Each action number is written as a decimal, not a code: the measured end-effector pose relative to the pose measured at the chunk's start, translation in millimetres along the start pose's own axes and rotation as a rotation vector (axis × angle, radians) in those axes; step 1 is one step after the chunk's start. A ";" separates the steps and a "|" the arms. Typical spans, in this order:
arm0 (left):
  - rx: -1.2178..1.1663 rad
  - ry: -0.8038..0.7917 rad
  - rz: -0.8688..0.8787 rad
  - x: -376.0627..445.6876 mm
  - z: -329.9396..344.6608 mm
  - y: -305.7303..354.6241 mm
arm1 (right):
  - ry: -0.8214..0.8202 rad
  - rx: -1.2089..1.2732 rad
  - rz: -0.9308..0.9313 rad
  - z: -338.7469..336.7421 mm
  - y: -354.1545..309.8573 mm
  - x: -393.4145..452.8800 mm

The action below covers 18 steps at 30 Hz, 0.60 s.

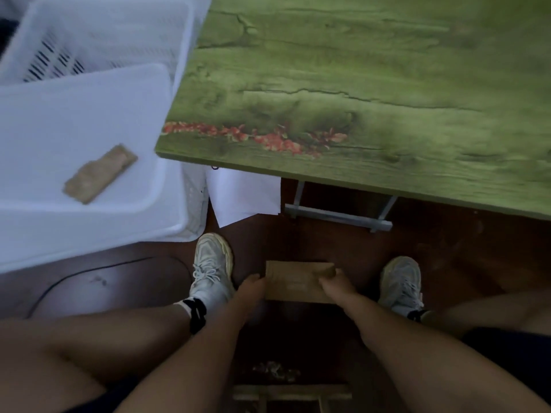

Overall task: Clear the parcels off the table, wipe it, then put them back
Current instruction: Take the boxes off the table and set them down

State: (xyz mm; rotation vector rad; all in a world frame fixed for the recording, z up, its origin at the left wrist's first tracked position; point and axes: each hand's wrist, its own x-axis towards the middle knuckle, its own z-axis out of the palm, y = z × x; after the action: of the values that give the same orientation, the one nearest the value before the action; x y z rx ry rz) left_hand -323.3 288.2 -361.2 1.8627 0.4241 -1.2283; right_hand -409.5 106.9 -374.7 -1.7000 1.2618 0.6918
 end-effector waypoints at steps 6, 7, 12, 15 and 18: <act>0.172 0.096 0.163 -31.8 4.5 18.5 | 0.059 -0.151 -0.161 -7.9 -4.2 -27.0; 0.203 0.096 0.207 -42.8 5.7 22.5 | 0.062 -0.181 -0.191 -8.7 -8.1 -36.6; 0.246 0.121 0.414 -95.6 13.4 39.2 | 0.106 -0.189 -0.414 -15.1 -31.3 -86.5; 0.262 0.204 0.543 -128.2 13.7 47.0 | 0.156 -0.169 -0.596 -29.6 -36.5 -125.8; 0.277 0.302 0.689 -162.4 17.1 60.4 | 0.236 -0.179 -0.724 -46.8 -38.4 -166.3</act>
State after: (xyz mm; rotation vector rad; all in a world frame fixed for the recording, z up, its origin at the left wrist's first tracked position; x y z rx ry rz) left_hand -368.1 265.5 -194.5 2.1739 -0.2441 -0.5584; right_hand -430.9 143.8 -203.0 -2.2463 0.6481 0.1717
